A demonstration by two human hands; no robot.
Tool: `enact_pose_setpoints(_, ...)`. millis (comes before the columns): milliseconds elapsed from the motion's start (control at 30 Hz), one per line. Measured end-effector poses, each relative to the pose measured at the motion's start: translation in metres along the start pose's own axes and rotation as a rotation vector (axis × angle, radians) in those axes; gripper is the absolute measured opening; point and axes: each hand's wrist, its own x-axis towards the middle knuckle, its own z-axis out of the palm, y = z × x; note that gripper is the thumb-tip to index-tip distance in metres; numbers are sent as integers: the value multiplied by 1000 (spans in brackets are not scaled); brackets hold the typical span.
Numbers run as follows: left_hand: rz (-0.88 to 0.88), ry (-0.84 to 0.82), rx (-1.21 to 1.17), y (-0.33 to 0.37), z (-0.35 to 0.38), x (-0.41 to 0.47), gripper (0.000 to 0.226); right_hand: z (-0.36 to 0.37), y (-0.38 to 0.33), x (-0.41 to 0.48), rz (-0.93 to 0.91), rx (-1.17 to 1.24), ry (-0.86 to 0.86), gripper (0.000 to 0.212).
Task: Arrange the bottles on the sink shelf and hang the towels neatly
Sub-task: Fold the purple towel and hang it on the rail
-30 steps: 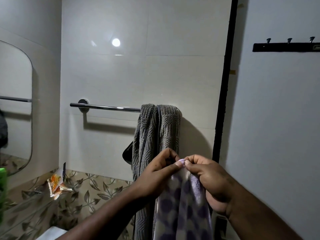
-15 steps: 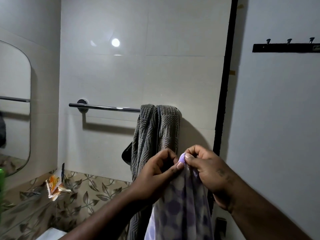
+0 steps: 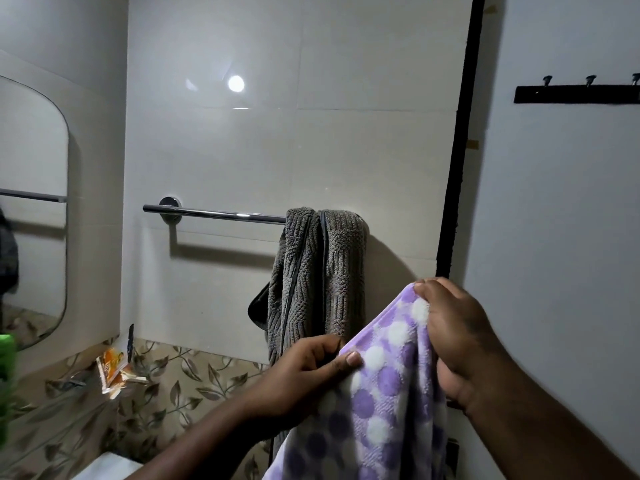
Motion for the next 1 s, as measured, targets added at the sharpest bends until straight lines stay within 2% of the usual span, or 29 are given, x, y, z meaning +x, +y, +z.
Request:
enact_pose_setpoints(100, -80, -32, -38, -2, -5, -4, 49, -6, -6, 8, -26, -14, 113, 19)
enact_pose_setpoints(200, -178, -137, -120, -5, -12, -9, 48, -9, -10, 13, -7, 41, 198, 19)
enact_pose_setpoints(333, -202, -242, -208, -9, -10, -14, 34, -8, -10, 16, 23, 130, 200, 24)
enact_pose_setpoints(433, -156, -172, -192, -13, -9, -10, 40, -5, -16, 14, 14, 161, 178, 28)
enact_pose_setpoints(567, -65, -10, -169, -15, -14, -4, 18, -8, -19, 15, 3, 170, 149, 27)
enact_pose_setpoints(633, -23, 78, -181, -13, -14, -3, 9, -11, -18, 17, -14, 134, 146, 26)
enact_pose_setpoints(767, 124, 301, -201, -7, -12, 2, 9, -20, -13, 22, -61, 77, 156, 24)
enact_pose_setpoints(867, 202, 355, -77, -3, -12, 7, 9, -21, -4, 19, -174, -80, 162, 19)
enact_pose_setpoints(933, 209, 344, 32, -3, -11, 11, 17, -17, 4, 11, -286, -253, 77, 27)
enact_pose_setpoints(1000, 192, 319, 108, -1, -6, 16, 22, -10, 11, -1, -321, -428, -197, 27)
